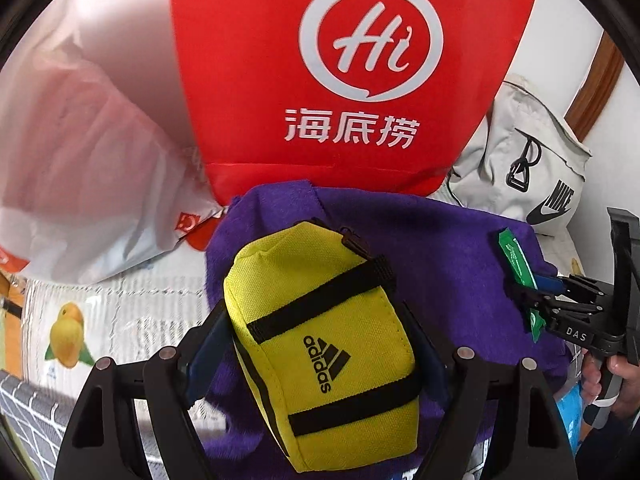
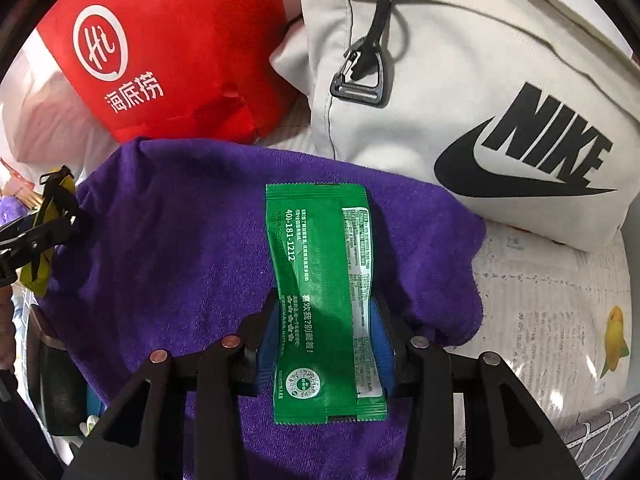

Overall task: Organize soft objects
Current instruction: 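Lay the green packet on the purple towel with the right gripper while the left gripper lifts the yellow pouch, then lower the yellow pouch onto the purple towel and open the left gripper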

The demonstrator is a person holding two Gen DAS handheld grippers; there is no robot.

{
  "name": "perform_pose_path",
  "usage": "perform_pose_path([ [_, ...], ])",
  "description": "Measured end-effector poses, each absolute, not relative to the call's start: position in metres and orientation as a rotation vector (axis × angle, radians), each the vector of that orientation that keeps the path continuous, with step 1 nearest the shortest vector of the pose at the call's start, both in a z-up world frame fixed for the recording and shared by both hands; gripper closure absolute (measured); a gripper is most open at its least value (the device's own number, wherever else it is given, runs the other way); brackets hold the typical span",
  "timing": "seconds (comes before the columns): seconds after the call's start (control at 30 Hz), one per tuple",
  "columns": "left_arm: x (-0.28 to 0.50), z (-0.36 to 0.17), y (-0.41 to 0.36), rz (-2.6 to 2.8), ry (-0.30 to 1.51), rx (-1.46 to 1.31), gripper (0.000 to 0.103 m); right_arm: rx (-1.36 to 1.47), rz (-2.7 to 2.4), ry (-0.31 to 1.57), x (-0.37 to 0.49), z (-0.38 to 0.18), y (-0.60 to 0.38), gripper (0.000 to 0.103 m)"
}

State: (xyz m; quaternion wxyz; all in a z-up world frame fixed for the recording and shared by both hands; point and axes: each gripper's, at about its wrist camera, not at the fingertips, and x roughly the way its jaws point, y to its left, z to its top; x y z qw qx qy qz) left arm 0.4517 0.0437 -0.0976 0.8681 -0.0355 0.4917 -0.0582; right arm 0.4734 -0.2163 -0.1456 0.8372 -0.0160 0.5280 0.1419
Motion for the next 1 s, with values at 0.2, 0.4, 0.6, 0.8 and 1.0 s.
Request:
perform_pose_path([
  [0.2, 0.473, -0.107, 0.038, -0.144, 1.061, -0.064, 0.022, -0.028, 0.310, 1.099, 0.471, -0.141, -0.217, 0.042],
  [0.4, 0.489, -0.116, 0.038, -0.141, 1.101, -0.079, 0.021, -0.060, 0.291, 1.046, 0.458, -0.124, -0.223, 0.040],
  [0.6, 0.497, -0.121, 0.039, -0.130, 1.127, -0.080, 0.019, -0.070, 0.298, 1.022, 0.452, -0.111, -0.223, 0.040],
  [0.8, 0.498, -0.118, 0.039, -0.123, 1.120, -0.087, 0.010, -0.066, 0.304, 1.021, 0.450, -0.111, -0.222, 0.040],
  [1.0, 0.495, -0.112, 0.035, -0.085, 1.129, -0.056, 0.009, -0.053, 0.301, 1.019, 0.437, -0.110, -0.224, 0.040],
])
